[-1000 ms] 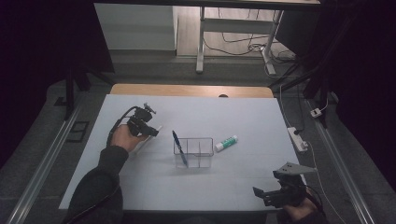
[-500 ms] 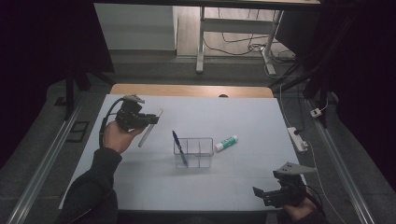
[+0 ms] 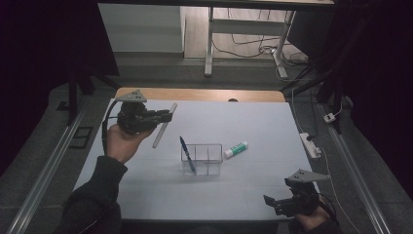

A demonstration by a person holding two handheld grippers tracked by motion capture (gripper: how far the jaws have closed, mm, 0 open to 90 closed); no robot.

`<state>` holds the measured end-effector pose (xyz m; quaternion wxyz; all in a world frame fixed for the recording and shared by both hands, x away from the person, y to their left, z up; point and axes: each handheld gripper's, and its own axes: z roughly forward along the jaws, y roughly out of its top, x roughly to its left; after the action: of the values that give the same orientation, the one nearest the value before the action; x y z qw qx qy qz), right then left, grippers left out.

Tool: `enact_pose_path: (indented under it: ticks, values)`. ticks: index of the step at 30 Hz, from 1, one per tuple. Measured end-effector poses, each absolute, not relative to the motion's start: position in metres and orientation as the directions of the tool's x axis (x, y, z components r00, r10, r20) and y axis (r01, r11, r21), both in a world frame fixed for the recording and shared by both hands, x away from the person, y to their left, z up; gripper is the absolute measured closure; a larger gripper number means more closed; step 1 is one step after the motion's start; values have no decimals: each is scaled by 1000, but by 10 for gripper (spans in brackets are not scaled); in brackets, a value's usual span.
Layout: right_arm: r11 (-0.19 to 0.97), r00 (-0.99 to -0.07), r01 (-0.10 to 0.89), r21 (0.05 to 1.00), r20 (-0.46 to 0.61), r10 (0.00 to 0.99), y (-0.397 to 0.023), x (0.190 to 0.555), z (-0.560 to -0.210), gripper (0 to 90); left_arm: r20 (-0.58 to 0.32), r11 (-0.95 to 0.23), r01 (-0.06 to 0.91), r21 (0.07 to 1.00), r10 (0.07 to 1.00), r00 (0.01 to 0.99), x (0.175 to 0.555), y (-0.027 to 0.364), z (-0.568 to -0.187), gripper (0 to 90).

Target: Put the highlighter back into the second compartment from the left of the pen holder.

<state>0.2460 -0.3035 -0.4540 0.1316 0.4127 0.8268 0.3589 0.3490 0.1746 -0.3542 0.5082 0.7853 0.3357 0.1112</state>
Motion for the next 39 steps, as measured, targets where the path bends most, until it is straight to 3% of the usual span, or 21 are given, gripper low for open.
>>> enact_pose_path:
  ticks: [21, 39]
  values:
    - [397, -626, 588, 704, 85, 775, -304, 246, -454, 0, -156, -249, 340, 907, 551, 820, 362, 97, -358, 790]
    - [398, -628, 587, 705, 88, 773, -305, 246, -454, 0, -135, -266, 310, 913, 519, 844, 371, 62, -383, 790]
